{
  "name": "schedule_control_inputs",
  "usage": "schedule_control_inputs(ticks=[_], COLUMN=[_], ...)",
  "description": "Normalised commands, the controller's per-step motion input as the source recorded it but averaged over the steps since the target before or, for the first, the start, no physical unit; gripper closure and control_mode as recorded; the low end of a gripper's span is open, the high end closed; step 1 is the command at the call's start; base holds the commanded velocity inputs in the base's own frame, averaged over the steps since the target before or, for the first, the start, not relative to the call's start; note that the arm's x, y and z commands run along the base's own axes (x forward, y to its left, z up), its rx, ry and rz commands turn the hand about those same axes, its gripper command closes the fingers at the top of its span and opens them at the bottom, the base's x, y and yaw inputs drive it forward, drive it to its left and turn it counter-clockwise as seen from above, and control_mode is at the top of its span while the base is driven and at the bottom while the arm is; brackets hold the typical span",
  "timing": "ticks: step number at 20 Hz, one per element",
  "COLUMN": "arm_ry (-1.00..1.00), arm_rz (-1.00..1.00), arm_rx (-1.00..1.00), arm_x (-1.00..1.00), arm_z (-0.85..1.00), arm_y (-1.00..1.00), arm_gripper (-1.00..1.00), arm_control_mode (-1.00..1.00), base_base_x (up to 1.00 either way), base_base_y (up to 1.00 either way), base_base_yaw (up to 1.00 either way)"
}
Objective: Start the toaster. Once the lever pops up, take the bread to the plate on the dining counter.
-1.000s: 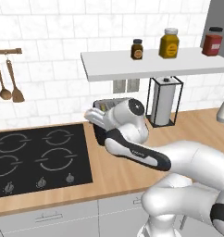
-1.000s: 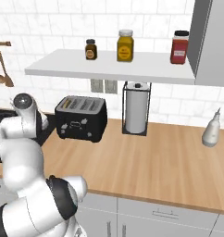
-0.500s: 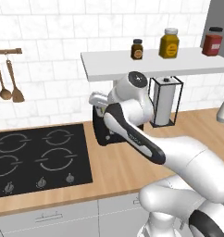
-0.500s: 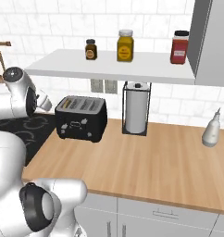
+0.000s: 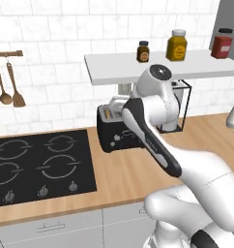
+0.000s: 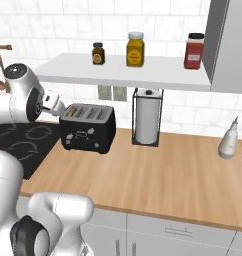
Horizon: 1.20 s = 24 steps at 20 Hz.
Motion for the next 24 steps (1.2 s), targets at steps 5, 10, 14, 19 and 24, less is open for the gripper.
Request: schedule_control_inputs(ticks=[5, 10, 14, 19, 24], arm_ry=[-0.1, -0.24, -0.13, 0.0, 0.0], arm_rz=[0.07, 0.06, 0.0, 0.0, 0.0], arm_rx=[0.0, -0.02, -0.04, 0.0, 0.0], arm_x=[-0.37, -0.21, 0.0, 0.0, 0.0], arm_z=[0.0, 0.0, 0.0, 0.0, 0.0], arm_y=[-0.44, -0.28, 0.0, 0.0, 0.0], arm_gripper=[-1.0, -1.0, -1.0, -1.0, -1.0], arm_control_mode=[-1.0, -1.0, -1.0, -1.0, -1.0], base_base_x=[0.0, 0.0, 0.0, 0.0, 0.0], base_base_y=[0.0, 0.0, 0.0, 0.0, 0.0], base_base_yaw=[0.0, 0.0, 0.0, 0.0, 0.0])
